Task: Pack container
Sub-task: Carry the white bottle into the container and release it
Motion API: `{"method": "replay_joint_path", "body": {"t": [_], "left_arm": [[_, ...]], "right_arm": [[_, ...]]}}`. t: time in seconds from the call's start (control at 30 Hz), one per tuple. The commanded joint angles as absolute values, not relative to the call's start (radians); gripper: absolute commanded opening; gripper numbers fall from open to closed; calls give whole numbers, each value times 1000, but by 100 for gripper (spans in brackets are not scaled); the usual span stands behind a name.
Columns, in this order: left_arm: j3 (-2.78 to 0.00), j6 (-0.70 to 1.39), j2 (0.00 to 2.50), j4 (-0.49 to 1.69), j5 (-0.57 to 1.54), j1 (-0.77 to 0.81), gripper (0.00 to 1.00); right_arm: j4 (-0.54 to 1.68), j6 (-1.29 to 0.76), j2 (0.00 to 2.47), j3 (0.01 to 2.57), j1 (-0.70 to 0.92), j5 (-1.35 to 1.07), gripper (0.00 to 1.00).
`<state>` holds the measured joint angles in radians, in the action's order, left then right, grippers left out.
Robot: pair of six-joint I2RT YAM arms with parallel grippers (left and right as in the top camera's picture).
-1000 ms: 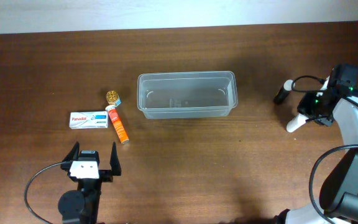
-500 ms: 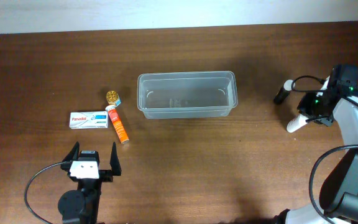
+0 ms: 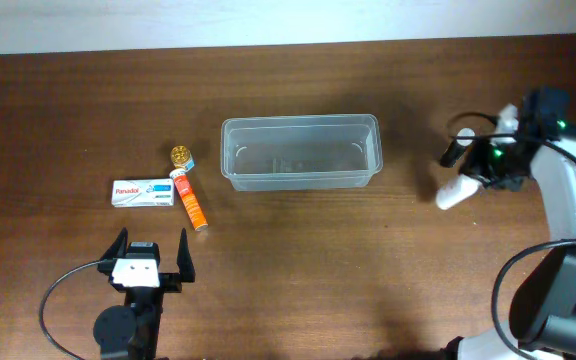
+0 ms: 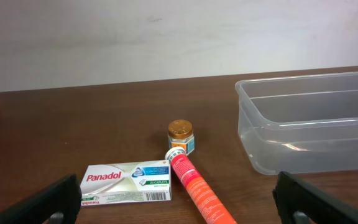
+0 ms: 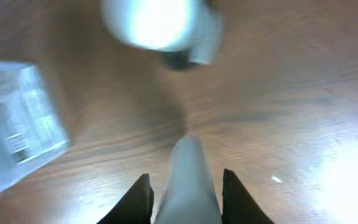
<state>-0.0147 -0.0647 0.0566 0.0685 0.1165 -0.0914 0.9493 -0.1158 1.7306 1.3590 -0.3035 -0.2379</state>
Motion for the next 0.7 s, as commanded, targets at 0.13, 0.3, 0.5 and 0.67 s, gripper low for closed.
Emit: {"method": "replay_joint_path", "body": {"t": [0.13,0.3,0.5,0.67], "left_arm": [[-9,-81,51,69,119,-96,100],[-9,-81,51,69,116,-96,100],[-9,-80,51,69,116,-96,100],[-9,-81,51,69,117,-96,100]], "right_arm": [[1003,-11,1689,1528,-87,-245,19],[1038,-19,1687,1652,26,-157,19],[1066,-34,1687,1803,154,-59,19],[1040,-43,1694,1805,229,14,19]]}}
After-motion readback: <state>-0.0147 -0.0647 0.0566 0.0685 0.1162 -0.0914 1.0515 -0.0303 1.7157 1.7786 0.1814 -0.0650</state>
